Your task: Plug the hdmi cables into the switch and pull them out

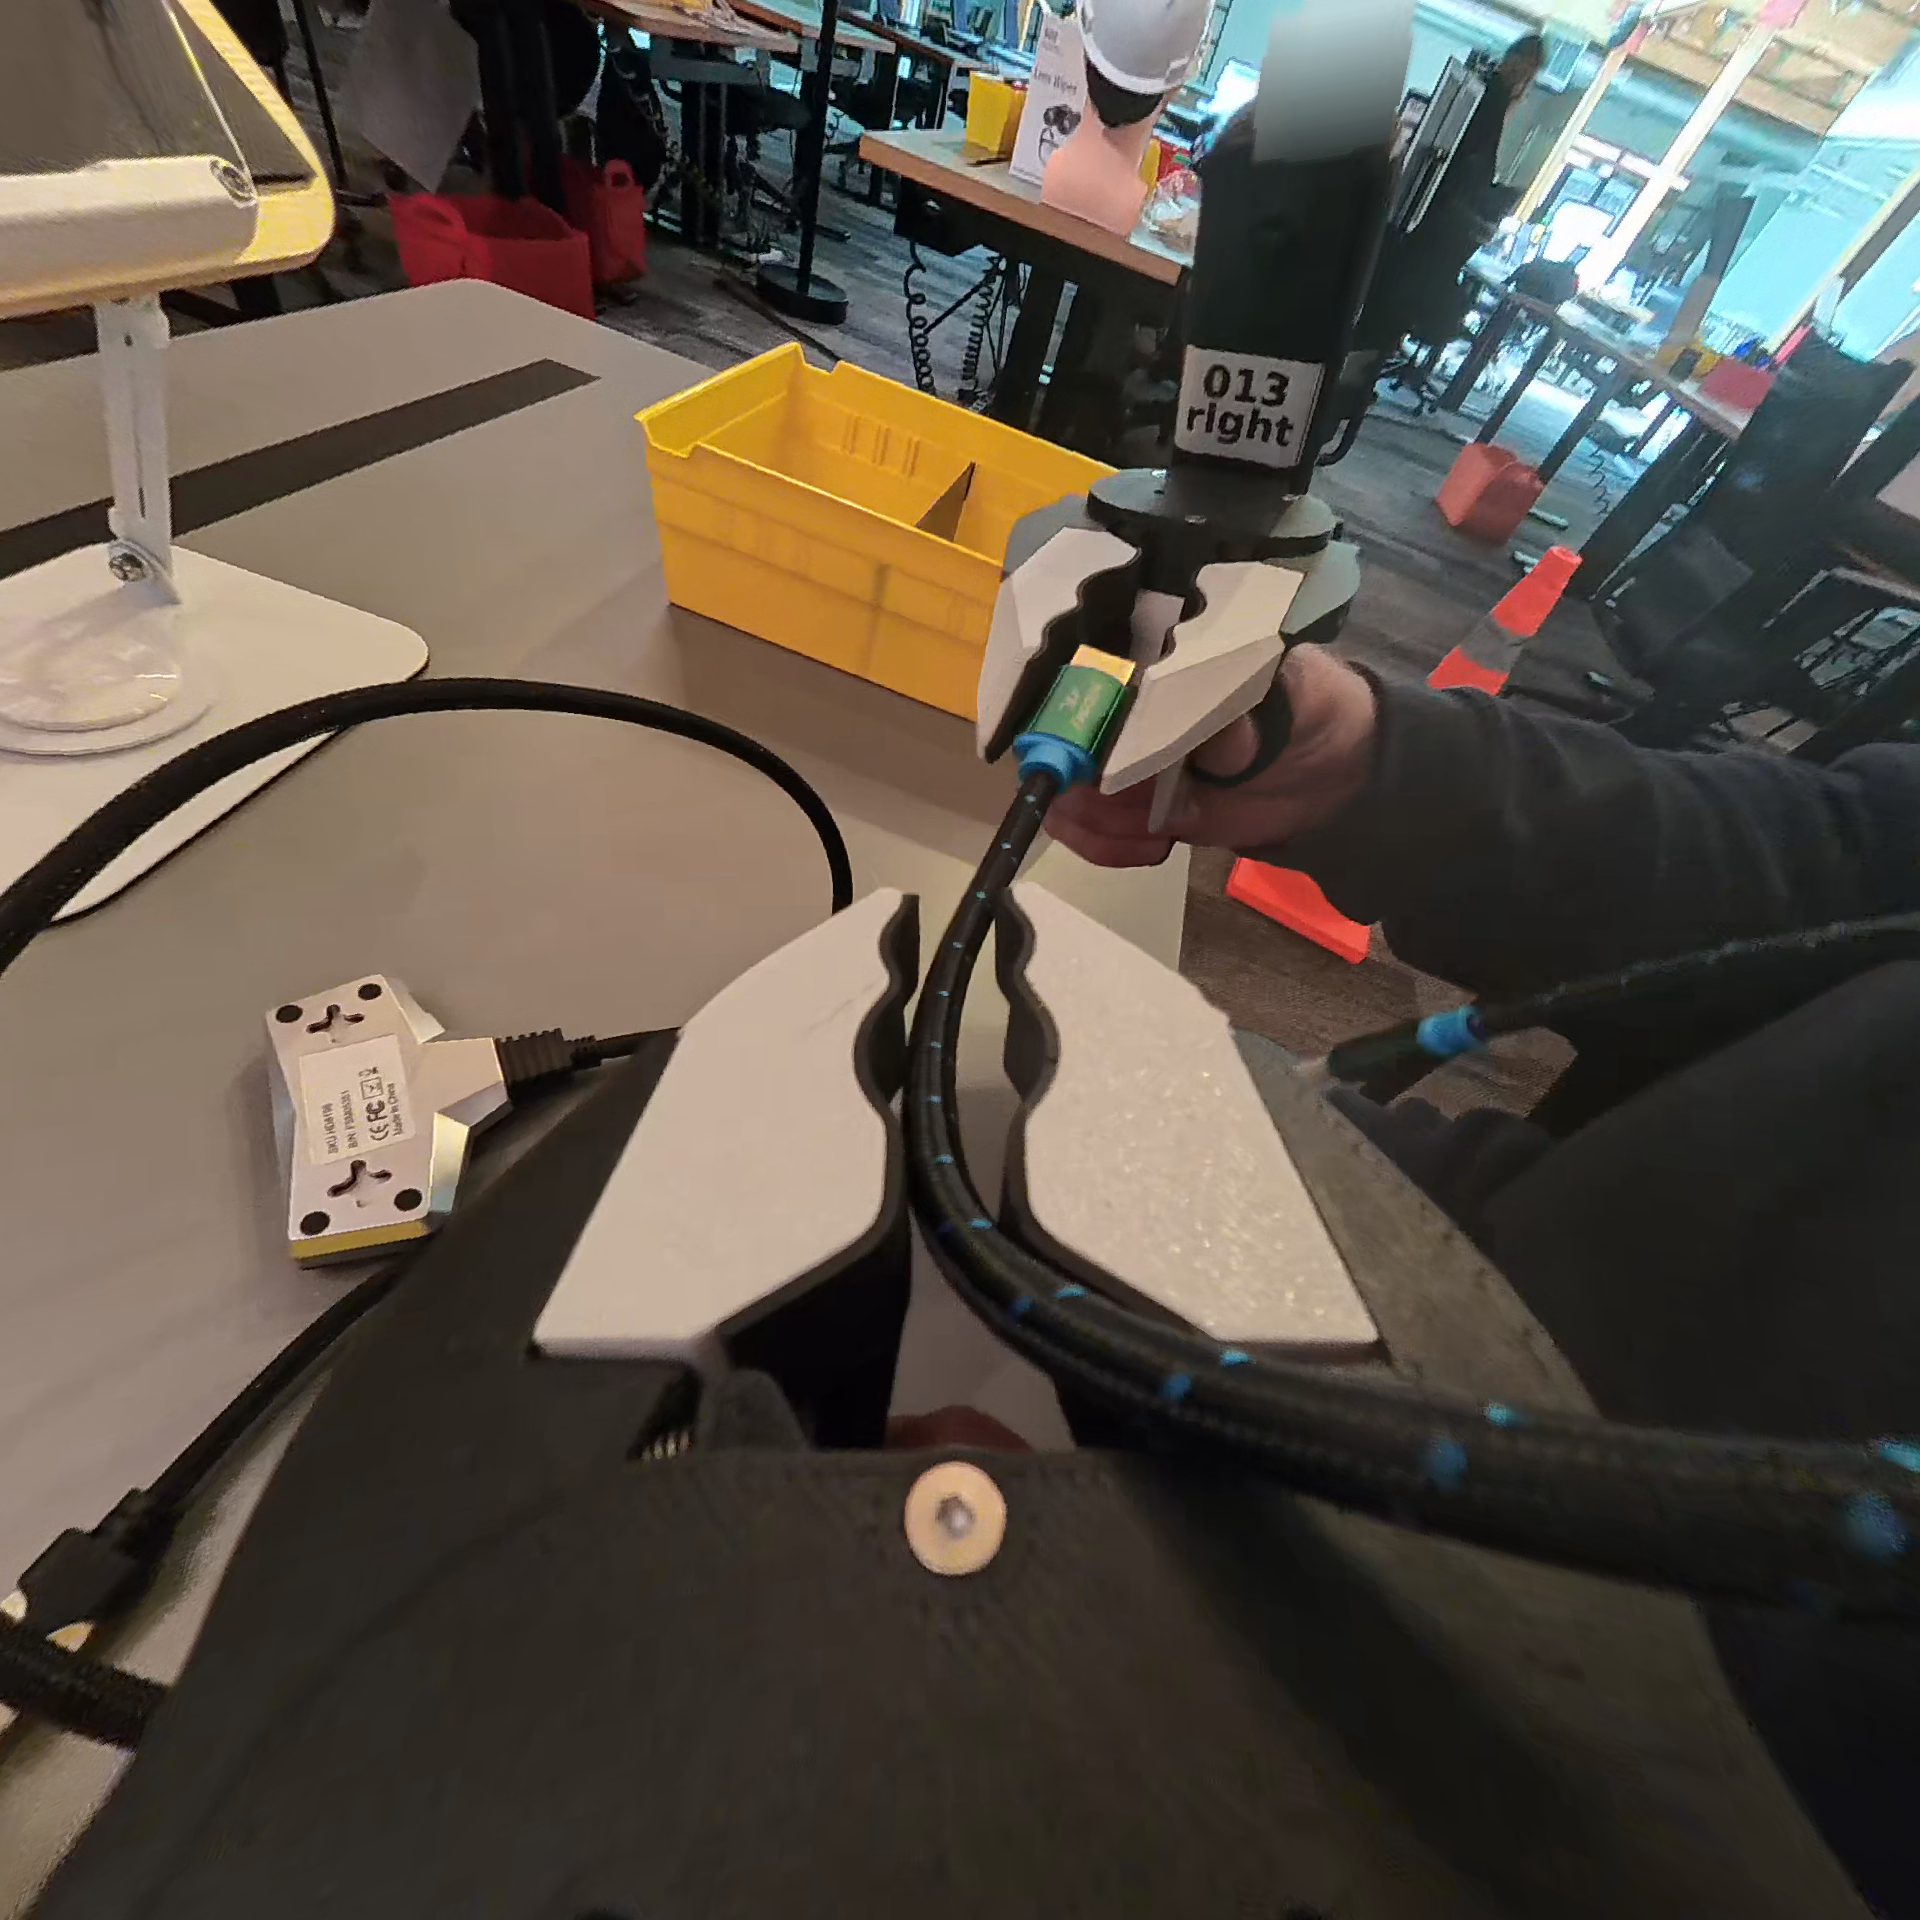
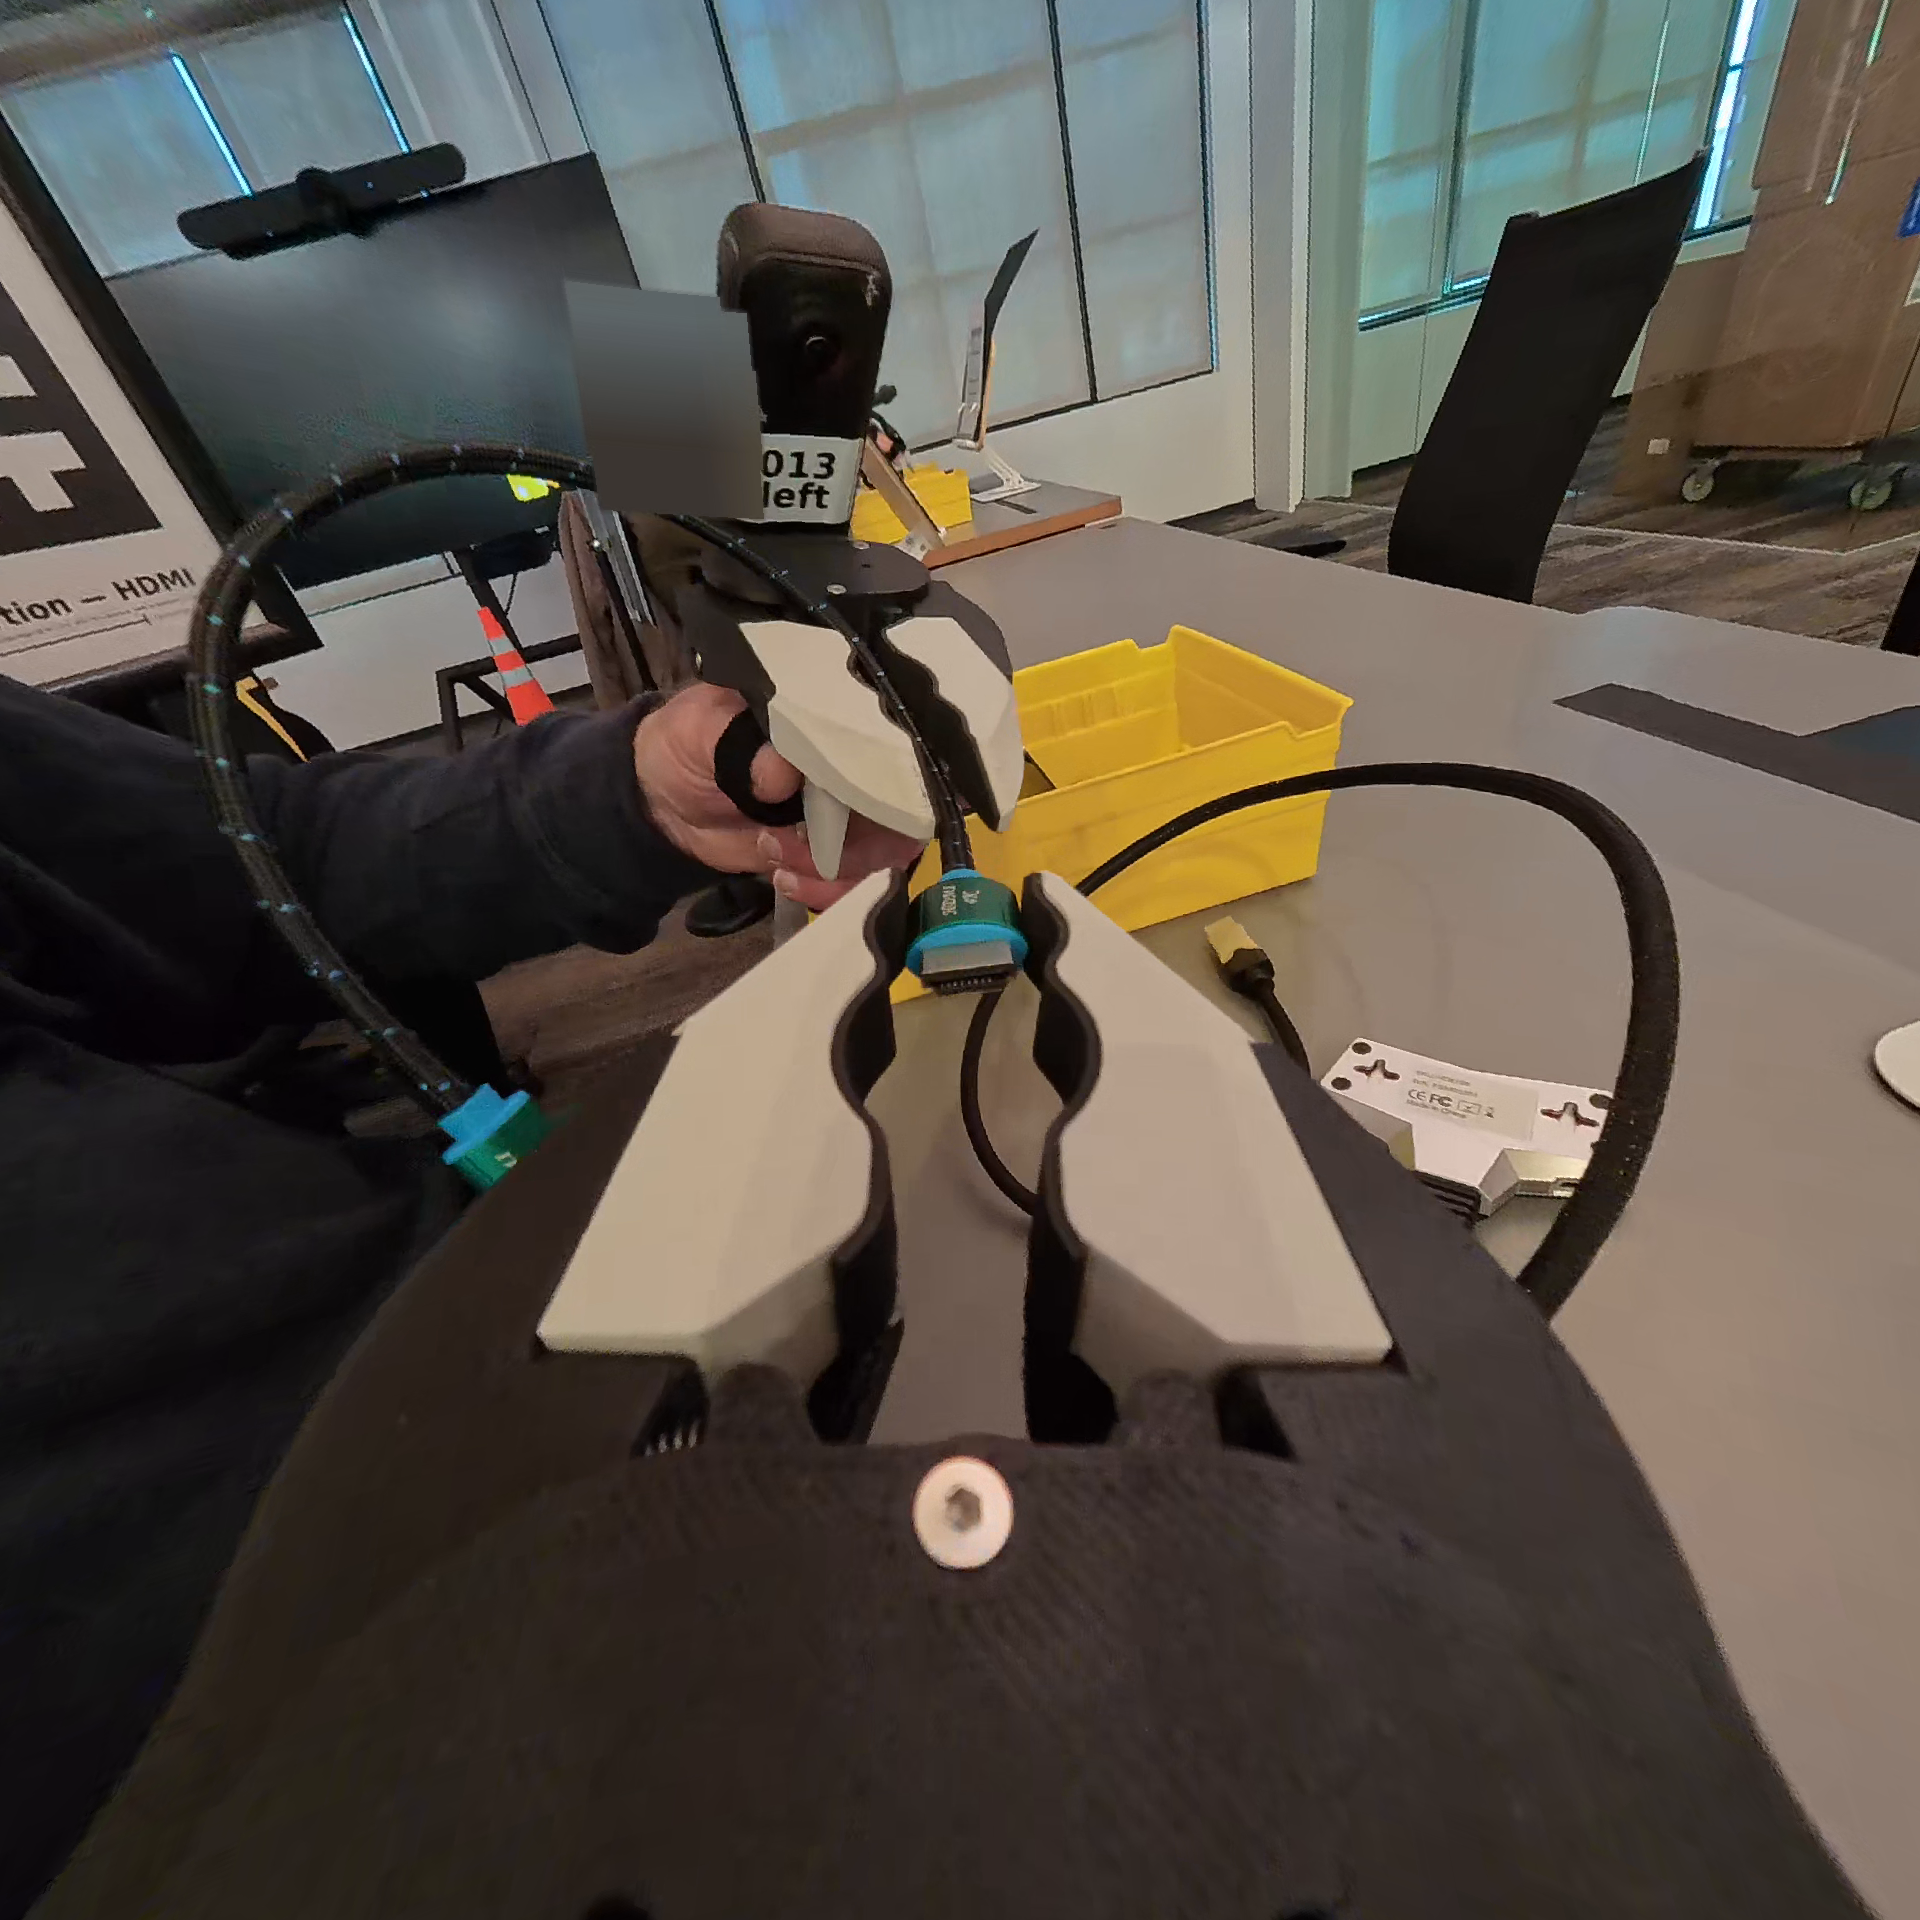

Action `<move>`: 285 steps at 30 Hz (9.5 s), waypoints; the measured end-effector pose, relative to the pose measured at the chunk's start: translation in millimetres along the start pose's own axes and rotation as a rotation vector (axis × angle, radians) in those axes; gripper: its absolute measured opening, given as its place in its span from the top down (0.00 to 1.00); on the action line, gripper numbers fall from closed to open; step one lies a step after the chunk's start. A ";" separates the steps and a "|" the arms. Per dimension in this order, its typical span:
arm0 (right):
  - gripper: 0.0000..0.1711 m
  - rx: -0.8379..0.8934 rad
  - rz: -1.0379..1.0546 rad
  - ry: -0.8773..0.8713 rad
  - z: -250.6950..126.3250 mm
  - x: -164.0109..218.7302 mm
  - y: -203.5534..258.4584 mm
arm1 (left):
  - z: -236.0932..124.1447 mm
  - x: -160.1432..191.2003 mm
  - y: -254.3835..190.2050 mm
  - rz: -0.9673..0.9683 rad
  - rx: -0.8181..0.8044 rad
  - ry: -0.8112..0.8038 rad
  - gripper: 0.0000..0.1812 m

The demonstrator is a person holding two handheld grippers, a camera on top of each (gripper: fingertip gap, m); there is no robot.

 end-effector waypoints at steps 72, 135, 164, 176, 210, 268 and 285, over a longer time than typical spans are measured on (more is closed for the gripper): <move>0.96 -0.195 0.212 -0.134 -1.8 -9.5 9.9 | 23.2 -8.6 -26.1 0.017 0.145 -0.212 0.90; 0.95 -0.354 0.564 0.112 10.0 28.0 15.6 | 20.9 5.2 -41.9 0.884 -0.229 0.229 0.89; 0.90 0.229 -0.634 0.353 16.3 31.6 7.2 | 21.6 12.3 -14.7 0.197 -0.041 0.119 0.91; 0.94 0.168 -0.539 0.367 19.3 38.2 12.5 | 20.7 12.9 -14.3 0.190 -0.012 0.095 0.93; 0.94 -0.104 -0.246 0.415 12.7 52.7 27.5 | 28.2 36.8 -34.0 0.543 0.006 0.339 0.88; 0.80 0.074 -0.200 0.396 6.2 52.0 -6.5 | 17.0 21.7 -10.0 0.333 -0.058 0.150 0.88; 0.74 0.435 -0.278 0.560 31.7 86.5 -55.5 | 0.0 9.6 -1.2 0.322 -0.128 0.120 0.88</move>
Point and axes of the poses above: each gripper's, where its closed fingertips meet, z out along the fingers, x out of its underside, y = z × x across the jaws, the point moved 4 cm from there along -z, back along the fingers, and after that the axes turned 5 degrees about x, right-handed, at the moved point
